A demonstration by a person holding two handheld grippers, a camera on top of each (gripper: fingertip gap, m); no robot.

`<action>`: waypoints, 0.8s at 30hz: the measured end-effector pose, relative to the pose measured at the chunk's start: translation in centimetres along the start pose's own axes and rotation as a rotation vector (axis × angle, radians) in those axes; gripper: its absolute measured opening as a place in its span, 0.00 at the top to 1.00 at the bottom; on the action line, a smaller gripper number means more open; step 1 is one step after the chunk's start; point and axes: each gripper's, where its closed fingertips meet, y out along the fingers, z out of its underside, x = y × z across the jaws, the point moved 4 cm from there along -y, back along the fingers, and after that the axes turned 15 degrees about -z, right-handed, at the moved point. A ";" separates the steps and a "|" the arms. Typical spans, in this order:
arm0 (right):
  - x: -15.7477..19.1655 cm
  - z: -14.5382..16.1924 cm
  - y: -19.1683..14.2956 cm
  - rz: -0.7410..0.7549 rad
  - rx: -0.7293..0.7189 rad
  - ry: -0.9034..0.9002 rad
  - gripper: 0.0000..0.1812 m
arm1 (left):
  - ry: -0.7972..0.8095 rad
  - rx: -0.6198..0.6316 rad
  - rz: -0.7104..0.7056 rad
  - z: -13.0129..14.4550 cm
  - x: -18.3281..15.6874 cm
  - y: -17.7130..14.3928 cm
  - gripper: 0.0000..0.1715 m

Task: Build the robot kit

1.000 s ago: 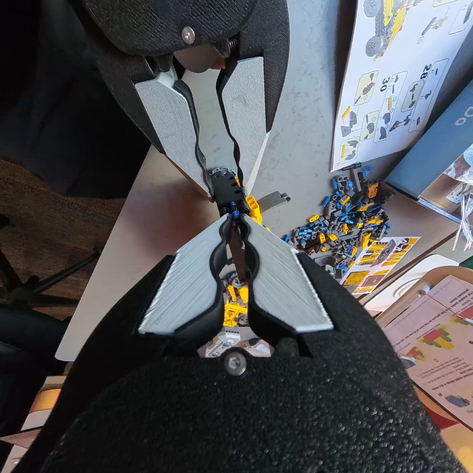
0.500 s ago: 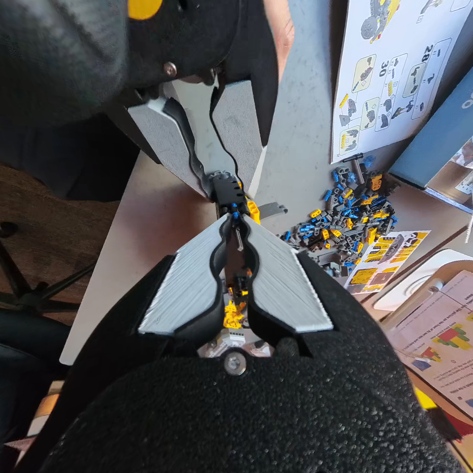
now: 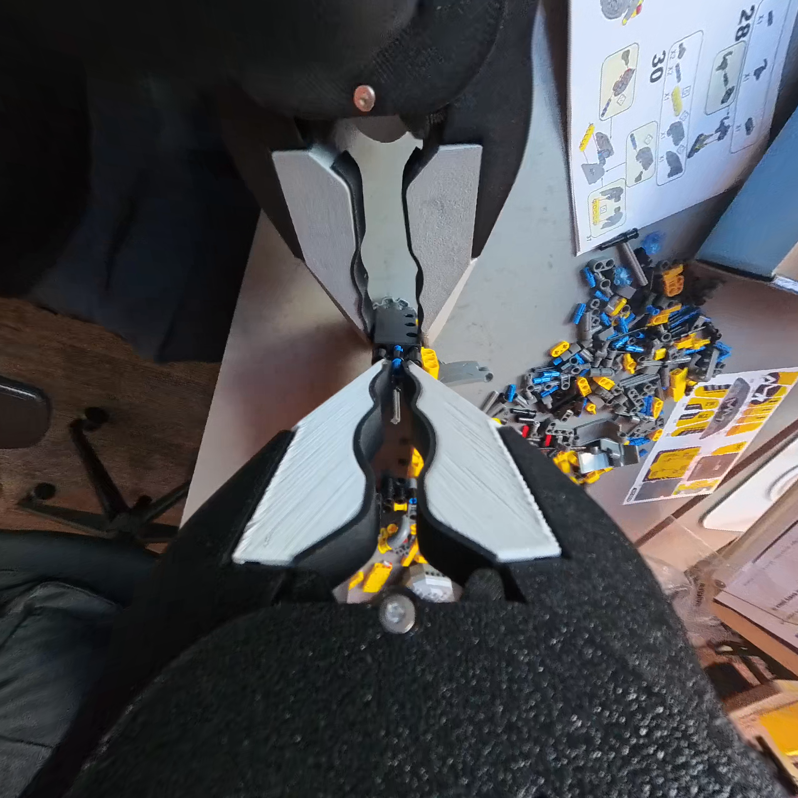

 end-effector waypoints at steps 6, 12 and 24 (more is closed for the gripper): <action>-0.3 -0.8 -0.1 -0.031 -0.055 0.024 0.98 | -0.058 0.006 0.091 0.4 0.5 -1.0 0.87; -0.3 -2.4 -0.1 -0.025 -0.045 0.018 0.98 | -0.020 -0.007 -0.017 0.6 0.5 -2.3 0.85; 0.0 -2.3 -0.1 0.001 0.088 0.021 0.98 | -0.027 -0.011 -0.045 0.3 0.4 -1.7 0.87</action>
